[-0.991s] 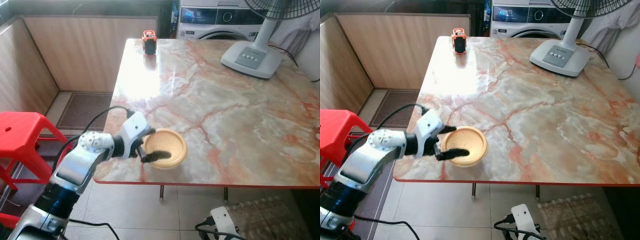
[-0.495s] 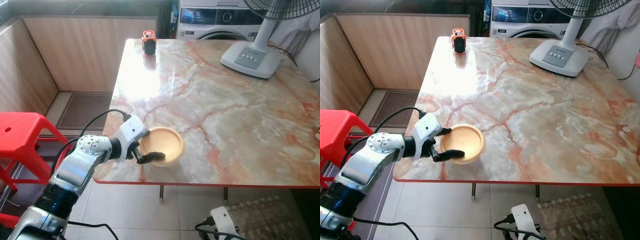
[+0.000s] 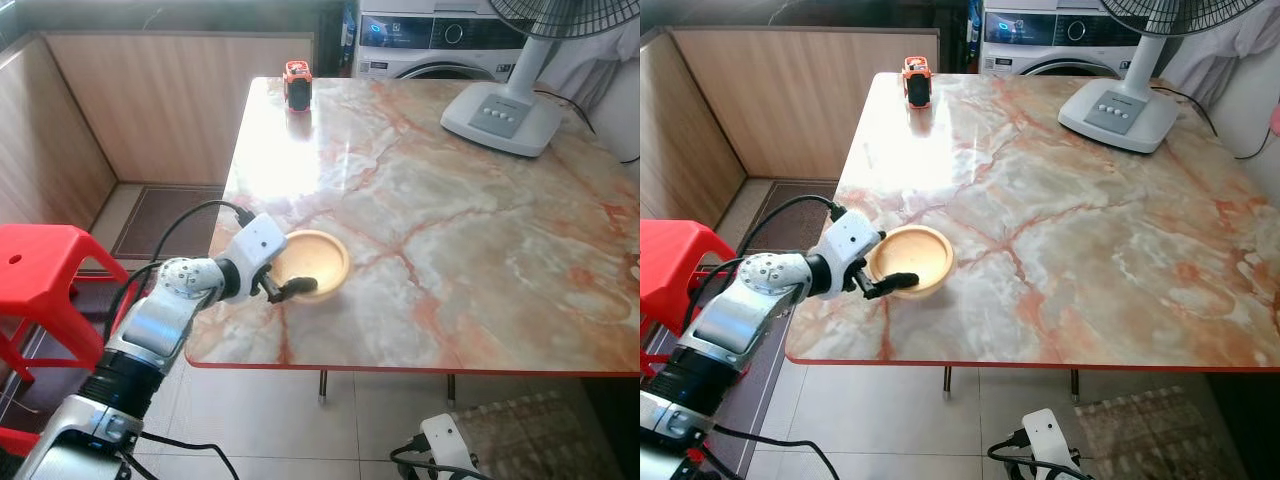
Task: Restocking fridge
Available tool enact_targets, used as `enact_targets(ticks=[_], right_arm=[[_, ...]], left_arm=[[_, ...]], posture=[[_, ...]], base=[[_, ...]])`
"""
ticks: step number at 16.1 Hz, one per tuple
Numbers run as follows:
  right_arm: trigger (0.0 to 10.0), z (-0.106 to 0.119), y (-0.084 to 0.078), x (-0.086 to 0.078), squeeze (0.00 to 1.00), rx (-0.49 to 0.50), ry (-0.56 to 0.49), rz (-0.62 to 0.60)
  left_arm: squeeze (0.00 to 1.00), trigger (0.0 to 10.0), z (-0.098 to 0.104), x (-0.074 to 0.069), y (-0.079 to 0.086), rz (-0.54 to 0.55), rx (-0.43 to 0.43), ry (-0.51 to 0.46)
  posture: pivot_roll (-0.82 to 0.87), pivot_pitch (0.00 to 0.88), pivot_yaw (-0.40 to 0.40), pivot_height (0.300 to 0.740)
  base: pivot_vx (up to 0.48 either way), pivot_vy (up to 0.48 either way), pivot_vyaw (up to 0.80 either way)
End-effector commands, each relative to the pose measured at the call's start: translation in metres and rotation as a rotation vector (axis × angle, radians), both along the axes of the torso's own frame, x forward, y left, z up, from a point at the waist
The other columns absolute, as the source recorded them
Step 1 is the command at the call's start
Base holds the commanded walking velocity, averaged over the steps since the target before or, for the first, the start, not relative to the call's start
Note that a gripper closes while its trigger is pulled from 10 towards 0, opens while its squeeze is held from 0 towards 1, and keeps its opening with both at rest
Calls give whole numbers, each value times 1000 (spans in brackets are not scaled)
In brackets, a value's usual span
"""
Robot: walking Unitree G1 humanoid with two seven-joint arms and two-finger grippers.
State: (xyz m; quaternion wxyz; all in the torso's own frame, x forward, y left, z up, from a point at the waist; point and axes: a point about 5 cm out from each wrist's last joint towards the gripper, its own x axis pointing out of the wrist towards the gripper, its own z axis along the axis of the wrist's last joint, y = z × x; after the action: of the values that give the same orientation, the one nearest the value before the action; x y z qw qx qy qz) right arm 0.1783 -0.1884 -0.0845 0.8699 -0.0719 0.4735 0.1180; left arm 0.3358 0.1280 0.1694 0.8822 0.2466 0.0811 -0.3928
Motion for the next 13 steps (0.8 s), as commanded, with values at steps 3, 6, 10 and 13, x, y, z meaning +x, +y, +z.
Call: enact_targets(ticks=[3, 6, 10, 13], right_arm=[[10000, -2, 1, -5, 0, -1, 19, 4], [10000, -3, 2, -5, 0, 0, 19, 7], [10000, -3, 2, -5, 0, 1, 16, 8], [10000, -2, 0, -5, 0, -4, 18, 10]], left_arm=[[0, 10000, 12, 6, 5, 72, -51, -101], [0, 10000, 18, 4, 11, 183, -273, -170], [0, 10000, 0, -4, 30, 516, -557, -207], [0, 10000, -27, -11, 39, 643, -642, -131]], posture=[[-41, 80, -34, 740], [-41, 82, -36, 740], [-39, 82, -33, 740], [-42, 78, -33, 740]], base=[[0, 0, 0], [0, 0, 0], [0, 0, 0], [0, 0, 0]])
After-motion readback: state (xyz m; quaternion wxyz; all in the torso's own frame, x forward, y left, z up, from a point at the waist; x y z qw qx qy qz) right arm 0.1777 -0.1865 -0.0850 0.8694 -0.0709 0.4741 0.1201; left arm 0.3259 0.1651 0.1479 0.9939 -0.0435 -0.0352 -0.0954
